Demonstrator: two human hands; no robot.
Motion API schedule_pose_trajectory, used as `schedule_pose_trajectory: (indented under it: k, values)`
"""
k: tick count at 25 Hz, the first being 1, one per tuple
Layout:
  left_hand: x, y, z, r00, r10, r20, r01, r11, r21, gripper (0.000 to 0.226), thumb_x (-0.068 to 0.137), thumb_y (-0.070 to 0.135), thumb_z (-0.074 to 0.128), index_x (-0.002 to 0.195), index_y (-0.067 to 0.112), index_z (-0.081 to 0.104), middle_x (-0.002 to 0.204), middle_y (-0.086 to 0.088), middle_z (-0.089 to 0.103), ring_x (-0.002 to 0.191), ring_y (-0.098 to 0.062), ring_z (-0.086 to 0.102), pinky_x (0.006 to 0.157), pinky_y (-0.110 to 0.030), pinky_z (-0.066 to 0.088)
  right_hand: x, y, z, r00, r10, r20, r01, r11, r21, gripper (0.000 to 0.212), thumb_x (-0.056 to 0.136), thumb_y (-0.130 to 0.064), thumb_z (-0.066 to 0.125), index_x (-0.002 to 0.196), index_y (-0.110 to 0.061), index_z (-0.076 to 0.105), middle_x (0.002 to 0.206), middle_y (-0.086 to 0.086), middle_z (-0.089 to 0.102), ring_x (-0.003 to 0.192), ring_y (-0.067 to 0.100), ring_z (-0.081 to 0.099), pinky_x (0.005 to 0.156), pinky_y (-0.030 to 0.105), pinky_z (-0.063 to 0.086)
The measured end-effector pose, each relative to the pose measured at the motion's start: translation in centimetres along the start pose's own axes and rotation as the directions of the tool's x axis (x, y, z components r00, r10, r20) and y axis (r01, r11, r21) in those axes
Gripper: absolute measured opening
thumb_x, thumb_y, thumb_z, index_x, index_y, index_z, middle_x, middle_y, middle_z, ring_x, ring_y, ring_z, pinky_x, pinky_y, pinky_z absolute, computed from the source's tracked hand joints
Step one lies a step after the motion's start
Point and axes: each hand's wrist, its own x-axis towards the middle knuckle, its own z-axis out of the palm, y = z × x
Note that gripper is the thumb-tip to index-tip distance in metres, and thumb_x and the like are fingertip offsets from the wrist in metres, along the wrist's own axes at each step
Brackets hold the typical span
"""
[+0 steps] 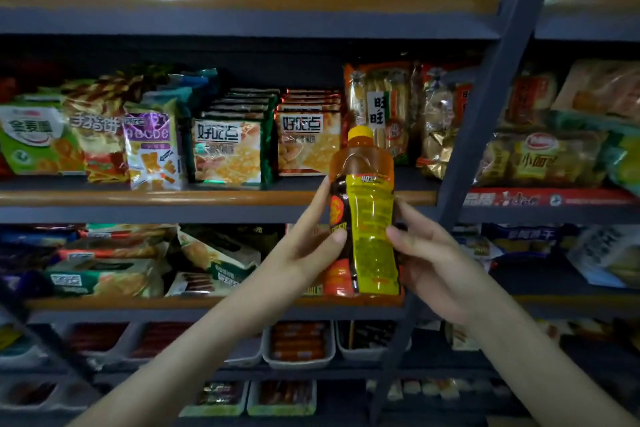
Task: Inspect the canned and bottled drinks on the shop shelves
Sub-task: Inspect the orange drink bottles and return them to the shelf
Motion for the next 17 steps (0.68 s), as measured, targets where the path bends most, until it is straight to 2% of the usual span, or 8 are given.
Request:
schedule_pose_trajectory:
  k: [3, 5, 7, 9, 12, 13, 15, 17]
  values:
    - [2.3, -0.2, 3.2, 0.999, -0.022, 0.037, 0.024, 0.997, -0.072, 0.073, 0.086, 0.025, 0.054, 0.143, 0.055, 0.019, 0.109, 0.006, 0.072, 0.104, -0.017, 0.068, 0.076, -0.029, 0.057, -1.5, -0.2, -2.6, 0.999, 0.029, 0.03, -0.031, 0.998, 0.057, 0.066, 0.078, -0.028, 0.075, 0.138, -0.026, 0.048, 0.132, 0.008, 0.061, 0.12, 0.027, 0.059, 0.091, 0.041, 0.053]
    - [3.8, -0.2, 5.7, 0.999, -0.032, 0.042, 0.035, 0.998, -0.059, 0.075, 0.083, 0.025, 0.058, 0.145, 0.05, 0.024, 0.107, 0.001, 0.073, 0.1, -0.018, 0.07, 0.072, -0.029, 0.058, -3.1, -0.6, -5.2, 0.995, 0.074, -0.073, -0.073, 0.997, 0.02, 0.052, 0.086, -0.028, 0.062, 0.136, -0.032, 0.048, 0.132, 0.001, 0.061, 0.12, 0.021, 0.059, 0.098, 0.043, 0.049]
    - [5.7, -0.4, 9.1, 0.997, -0.031, 0.066, 0.032, 0.999, -0.014, 0.074, 0.082, 0.028, 0.062, 0.144, 0.052, 0.029, 0.107, -0.007, 0.073, 0.1, -0.023, 0.069, 0.08, -0.038, 0.059, -5.4, -1.2, -8.8, 0.985, 0.058, -0.16, -0.072, 0.994, -0.087, 0.056, 0.081, -0.043, 0.068, 0.133, -0.034, 0.052, 0.132, -0.004, 0.061, 0.121, 0.016, 0.057, 0.104, 0.044, 0.041]
    - [7.8, -0.7, 13.6, 0.996, 0.016, 0.086, -0.027, 0.99, 0.139, 0.072, 0.081, 0.035, 0.068, 0.138, 0.061, 0.033, 0.104, -0.008, 0.074, 0.099, -0.019, 0.069, 0.088, -0.046, 0.056, -7.8, -2.5, -12.3, 0.979, 0.032, -0.201, -0.06, 0.989, -0.136, 0.071, 0.068, -0.055, 0.077, 0.131, -0.031, 0.056, 0.129, -0.004, 0.063, 0.119, 0.016, 0.058, 0.1, 0.042, 0.043]
    - [11.0, -0.7, 21.4, 0.987, 0.143, 0.078, -0.163, 0.897, 0.41, 0.076, 0.081, 0.037, 0.074, 0.131, 0.072, 0.029, 0.105, 0.024, 0.068, 0.098, 0.012, 0.061, 0.089, -0.02, 0.052, -11.7, -5.2, -17.4, 0.934, -0.015, -0.358, -0.062, 0.978, -0.202, 0.06, 0.07, -0.042, 0.071, 0.126, -0.027, 0.056, 0.114, -0.004, 0.071, 0.105, 0.014, 0.067, 0.087, 0.036, 0.053]
    - [11.9, -0.5, 23.6, 0.981, 0.171, 0.092, -0.194, 0.872, 0.45, 0.078, 0.08, 0.037, 0.075, 0.132, 0.071, 0.027, 0.111, 0.026, 0.066, 0.103, 0.015, 0.058, 0.09, -0.016, 0.05, -12.8, -6.0, -18.8, 0.917, -0.041, -0.397, -0.052, 0.974, -0.22, 0.058, 0.07, -0.038, 0.07, 0.124, -0.024, 0.058, 0.112, -0.003, 0.071, 0.104, 0.015, 0.067, 0.088, 0.037, 0.053]
    - [14.6, 0.3, 27.8, 0.969, 0.192, 0.156, -0.243, 0.856, 0.456, 0.075, 0.08, 0.037, 0.075, 0.136, 0.063, 0.031, 0.125, 0.017, 0.063, 0.118, 0.006, 0.054, 0.097, -0.019, 0.047, -15.0, -8.1, -22.4, 0.876, -0.121, -0.468, 0.006, 0.971, -0.239, 0.051, 0.07, -0.032, 0.07, 0.119, -0.019, 0.062, 0.111, 0.001, 0.072, 0.105, 0.017, 0.067, 0.091, 0.039, 0.051]
    - [17.9, 2.0, 30.6, 0.945, 0.256, 0.201, -0.32, 0.845, 0.429, 0.059, 0.085, 0.032, 0.071, 0.136, 0.049, 0.045, 0.125, 0.009, 0.065, 0.116, 0.001, 0.058, 0.097, -0.021, 0.049, -16.5, -10.4, -25.8, 0.819, -0.201, -0.537, 0.097, 0.972, -0.215, 0.041, 0.073, -0.026, 0.067, 0.113, -0.018, 0.064, 0.107, 0.001, 0.073, 0.102, 0.018, 0.068, 0.086, 0.036, 0.053]
